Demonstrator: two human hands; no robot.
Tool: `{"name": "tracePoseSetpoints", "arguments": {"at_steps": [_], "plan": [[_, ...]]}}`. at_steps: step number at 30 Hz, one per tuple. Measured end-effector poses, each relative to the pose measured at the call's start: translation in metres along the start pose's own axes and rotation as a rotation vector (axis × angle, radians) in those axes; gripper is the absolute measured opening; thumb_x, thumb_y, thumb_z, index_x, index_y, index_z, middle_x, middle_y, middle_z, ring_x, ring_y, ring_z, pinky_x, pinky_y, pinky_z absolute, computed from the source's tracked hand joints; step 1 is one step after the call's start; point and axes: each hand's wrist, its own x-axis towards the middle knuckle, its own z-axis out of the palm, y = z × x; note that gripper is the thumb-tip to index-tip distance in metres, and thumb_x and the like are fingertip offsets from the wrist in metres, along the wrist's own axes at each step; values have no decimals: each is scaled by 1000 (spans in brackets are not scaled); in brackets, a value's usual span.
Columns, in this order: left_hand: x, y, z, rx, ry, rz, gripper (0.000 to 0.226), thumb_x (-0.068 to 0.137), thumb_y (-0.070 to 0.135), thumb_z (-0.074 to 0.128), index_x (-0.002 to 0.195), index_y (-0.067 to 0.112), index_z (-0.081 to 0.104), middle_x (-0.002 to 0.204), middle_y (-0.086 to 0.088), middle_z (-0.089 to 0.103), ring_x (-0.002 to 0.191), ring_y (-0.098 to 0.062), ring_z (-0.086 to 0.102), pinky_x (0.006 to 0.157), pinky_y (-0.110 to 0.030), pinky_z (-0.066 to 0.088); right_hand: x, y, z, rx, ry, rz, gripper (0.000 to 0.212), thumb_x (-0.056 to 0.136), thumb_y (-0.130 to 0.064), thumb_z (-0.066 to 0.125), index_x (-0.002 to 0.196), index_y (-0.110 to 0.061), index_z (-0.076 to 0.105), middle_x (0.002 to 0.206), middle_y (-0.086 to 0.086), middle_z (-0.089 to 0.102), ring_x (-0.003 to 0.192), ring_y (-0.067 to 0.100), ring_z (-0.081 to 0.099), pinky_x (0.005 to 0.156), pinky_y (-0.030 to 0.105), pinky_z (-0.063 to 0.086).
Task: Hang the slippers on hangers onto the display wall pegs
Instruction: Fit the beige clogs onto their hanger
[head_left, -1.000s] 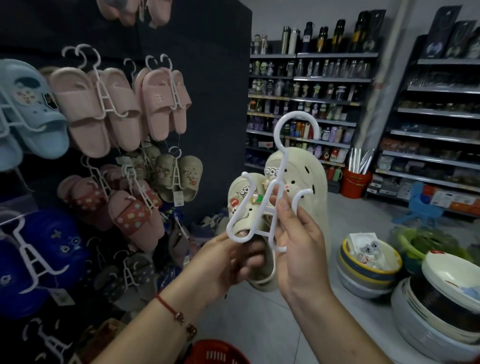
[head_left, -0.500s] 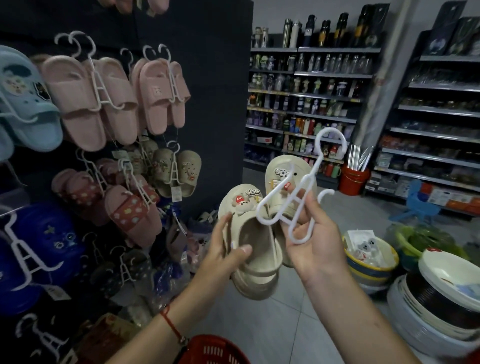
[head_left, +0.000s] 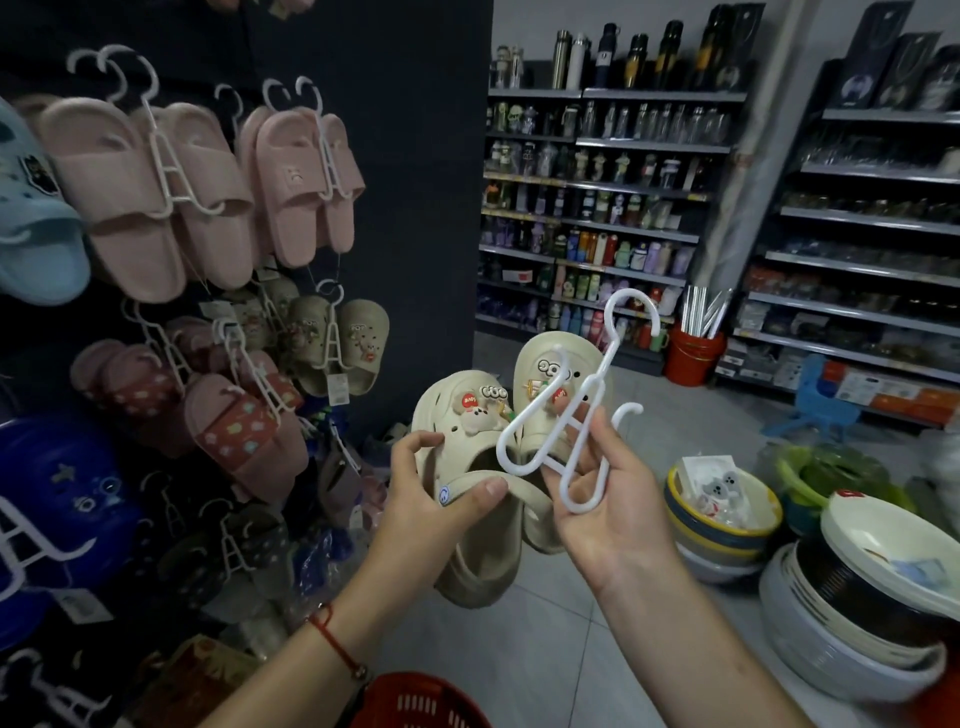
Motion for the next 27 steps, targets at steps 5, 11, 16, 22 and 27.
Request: {"name": "tracePoseSetpoints", "arguments": {"at_steps": [5,11,16,22,27], "plan": [[7,-2,2,-44,198,3,62,75,63,73,123,36,46,121,1,59,105,-12,61,77,-24,48,4,-1,-5,-6,5,-5,31,90,-21,62,114,-4,71,115,12,74,110,24,70,108,45,46],[23,-11,-12,-233,263,-108,76,56,88,70,114,42,54,115,-3,66,106,-23,66,97,-52,53,10,-1,-19,-256,48,-69,28,85,-26,65,101,-6,77,100,13,73,91,21,70,97,41,52],[28,-4,-17,-299,266,-86,67,69,67,67,122,30,53,113,-3,66,103,-20,66,94,-46,54,6,18,-27,-415,24,-45,41,74,-25,74,104,2,75,108,24,73,109,34,68,106,48,48],[20,-2,-15,-271,212,-12,59,74,63,76,122,36,53,115,-3,68,103,-18,69,89,-36,55,7,26,-24,-592,-1,-87,20,88,-17,71,104,-7,78,101,9,78,99,19,73,90,32,52],[15,-5,-16,-232,159,57,67,66,67,74,122,39,50,116,-2,67,102,-11,70,86,-29,54,13,21,-23,-657,47,-80,13,89,-17,71,92,-8,80,85,8,77,75,12,71,72,26,50]]}}
